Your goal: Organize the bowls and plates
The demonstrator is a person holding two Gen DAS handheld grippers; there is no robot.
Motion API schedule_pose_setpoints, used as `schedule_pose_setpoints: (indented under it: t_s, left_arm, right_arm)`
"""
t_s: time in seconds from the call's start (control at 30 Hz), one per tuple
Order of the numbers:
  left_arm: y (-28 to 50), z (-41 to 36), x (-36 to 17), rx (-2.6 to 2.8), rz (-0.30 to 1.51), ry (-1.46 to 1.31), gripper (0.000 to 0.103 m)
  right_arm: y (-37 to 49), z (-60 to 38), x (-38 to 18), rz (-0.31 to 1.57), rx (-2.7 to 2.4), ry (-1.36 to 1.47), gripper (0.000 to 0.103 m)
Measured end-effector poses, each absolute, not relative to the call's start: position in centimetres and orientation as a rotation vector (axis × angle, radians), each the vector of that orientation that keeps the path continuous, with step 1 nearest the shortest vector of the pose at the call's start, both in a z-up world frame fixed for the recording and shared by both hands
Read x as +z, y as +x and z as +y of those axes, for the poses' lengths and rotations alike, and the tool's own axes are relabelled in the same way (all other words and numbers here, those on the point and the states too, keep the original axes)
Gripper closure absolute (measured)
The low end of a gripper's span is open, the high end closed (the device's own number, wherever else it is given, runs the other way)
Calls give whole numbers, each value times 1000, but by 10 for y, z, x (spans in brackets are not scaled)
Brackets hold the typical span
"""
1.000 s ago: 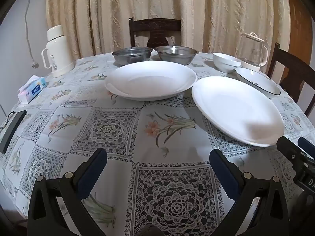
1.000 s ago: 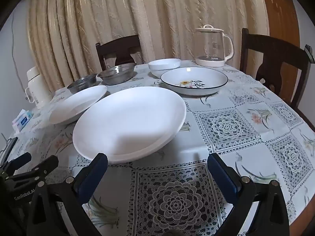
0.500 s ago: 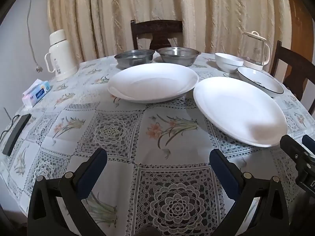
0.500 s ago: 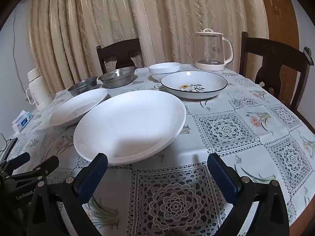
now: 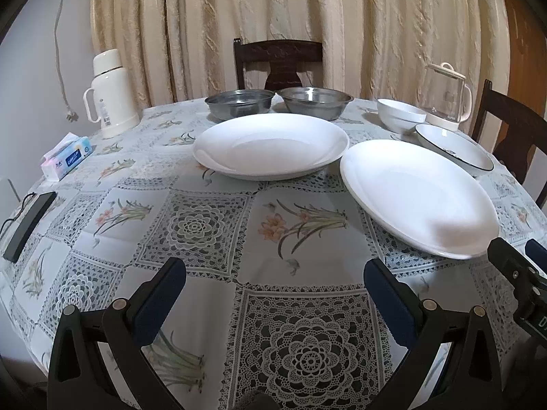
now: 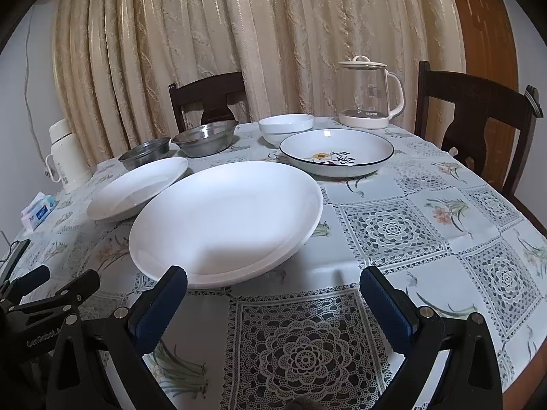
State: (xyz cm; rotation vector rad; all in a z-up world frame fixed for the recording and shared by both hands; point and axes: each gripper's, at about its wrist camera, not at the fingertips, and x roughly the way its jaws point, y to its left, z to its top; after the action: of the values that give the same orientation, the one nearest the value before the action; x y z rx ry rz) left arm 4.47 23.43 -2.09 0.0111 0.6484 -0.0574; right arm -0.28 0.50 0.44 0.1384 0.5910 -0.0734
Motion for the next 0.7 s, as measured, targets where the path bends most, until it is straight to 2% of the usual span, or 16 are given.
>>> schedule_pose_setpoints:
  t_s: [0.7]
  left_arm:
    - [44,232,-24,-56,640,21,0]
  right_arm:
    - [-4,2,1,591,-76,158,0]
